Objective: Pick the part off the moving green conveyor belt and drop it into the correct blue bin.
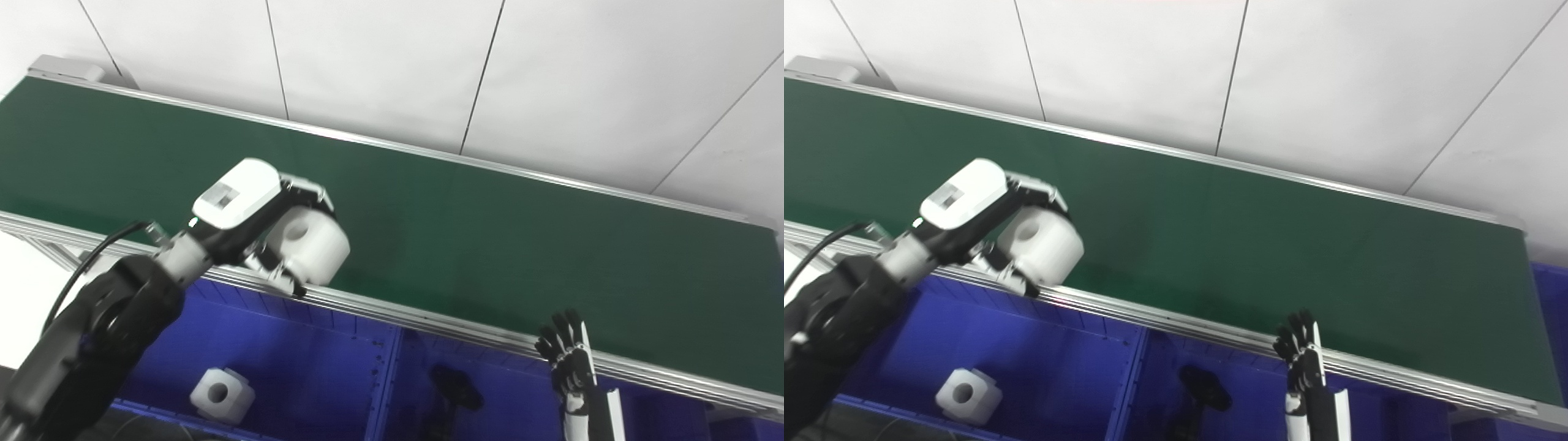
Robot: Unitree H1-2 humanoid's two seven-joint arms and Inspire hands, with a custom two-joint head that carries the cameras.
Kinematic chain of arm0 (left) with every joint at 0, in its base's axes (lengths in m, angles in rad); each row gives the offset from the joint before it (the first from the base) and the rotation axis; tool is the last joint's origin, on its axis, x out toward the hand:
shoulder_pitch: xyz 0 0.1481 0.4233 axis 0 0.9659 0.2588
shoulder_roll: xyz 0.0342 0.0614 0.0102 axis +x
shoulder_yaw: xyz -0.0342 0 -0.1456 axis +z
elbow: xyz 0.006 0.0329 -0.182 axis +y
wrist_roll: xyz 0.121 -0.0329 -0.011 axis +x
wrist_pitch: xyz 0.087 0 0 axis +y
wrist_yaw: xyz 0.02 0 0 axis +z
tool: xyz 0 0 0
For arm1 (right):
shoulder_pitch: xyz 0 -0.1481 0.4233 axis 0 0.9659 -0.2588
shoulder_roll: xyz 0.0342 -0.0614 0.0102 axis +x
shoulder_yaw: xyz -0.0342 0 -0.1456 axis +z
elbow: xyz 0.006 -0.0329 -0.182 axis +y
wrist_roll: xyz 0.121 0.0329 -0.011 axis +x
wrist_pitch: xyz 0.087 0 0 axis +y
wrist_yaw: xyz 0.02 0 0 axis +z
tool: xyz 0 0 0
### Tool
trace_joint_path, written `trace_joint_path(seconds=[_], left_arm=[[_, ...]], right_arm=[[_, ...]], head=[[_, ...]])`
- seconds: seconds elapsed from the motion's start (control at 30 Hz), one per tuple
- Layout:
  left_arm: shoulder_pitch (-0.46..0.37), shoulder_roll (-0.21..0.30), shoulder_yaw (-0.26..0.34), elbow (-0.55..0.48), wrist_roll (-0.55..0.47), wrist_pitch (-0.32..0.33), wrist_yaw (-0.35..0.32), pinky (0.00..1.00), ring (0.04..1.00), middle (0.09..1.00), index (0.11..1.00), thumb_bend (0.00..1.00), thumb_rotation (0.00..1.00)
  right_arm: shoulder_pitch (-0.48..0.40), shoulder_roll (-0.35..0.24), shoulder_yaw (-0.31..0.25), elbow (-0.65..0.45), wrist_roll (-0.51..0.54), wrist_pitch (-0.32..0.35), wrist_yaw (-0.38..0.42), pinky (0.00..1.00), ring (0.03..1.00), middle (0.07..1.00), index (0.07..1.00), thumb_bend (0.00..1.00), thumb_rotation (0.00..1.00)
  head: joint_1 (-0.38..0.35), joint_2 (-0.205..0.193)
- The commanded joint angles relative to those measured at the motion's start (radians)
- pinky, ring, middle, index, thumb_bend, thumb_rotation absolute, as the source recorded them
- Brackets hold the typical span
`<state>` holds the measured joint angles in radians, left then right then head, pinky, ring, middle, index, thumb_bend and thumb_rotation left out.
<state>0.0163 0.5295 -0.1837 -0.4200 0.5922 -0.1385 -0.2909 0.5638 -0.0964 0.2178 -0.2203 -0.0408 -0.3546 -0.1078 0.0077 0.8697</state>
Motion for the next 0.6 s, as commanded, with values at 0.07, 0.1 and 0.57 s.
trace_joint_path(seconds=[0.07, 0.1, 0.57], left_arm=[[0.068, 0.014, 0.027, -0.095, -0.017, 0.017, -0.034, 0.49, 0.509, 0.510, 0.459, 0.52, 0.00], [0.085, 0.015, 0.025, -0.102, -0.012, 0.014, -0.042, 0.49, 0.519, 0.513, 0.457, 0.52, 0.00], [0.154, 0.064, -0.063, -0.024, 0.091, -0.061, -0.173, 0.57, 0.551, 0.513, 0.469, 0.52, 0.00]], right_arm=[[0.006, 0.003, -0.023, -0.036, 0.000, 0.022, 0.032, 0.84, 0.905, 0.946, 0.983, 0.78, 0.98], [0.005, 0.006, -0.027, -0.034, -0.001, 0.023, 0.036, 0.83, 0.902, 0.944, 0.980, 0.77, 0.98], [-0.002, 0.055, -0.040, 0.003, -0.033, 0.008, 0.052, 0.83, 0.895, 0.942, 0.977, 0.80, 0.97]], head=[[-0.006, -0.001], [-0.009, -0.003], [-0.049, -0.024]])
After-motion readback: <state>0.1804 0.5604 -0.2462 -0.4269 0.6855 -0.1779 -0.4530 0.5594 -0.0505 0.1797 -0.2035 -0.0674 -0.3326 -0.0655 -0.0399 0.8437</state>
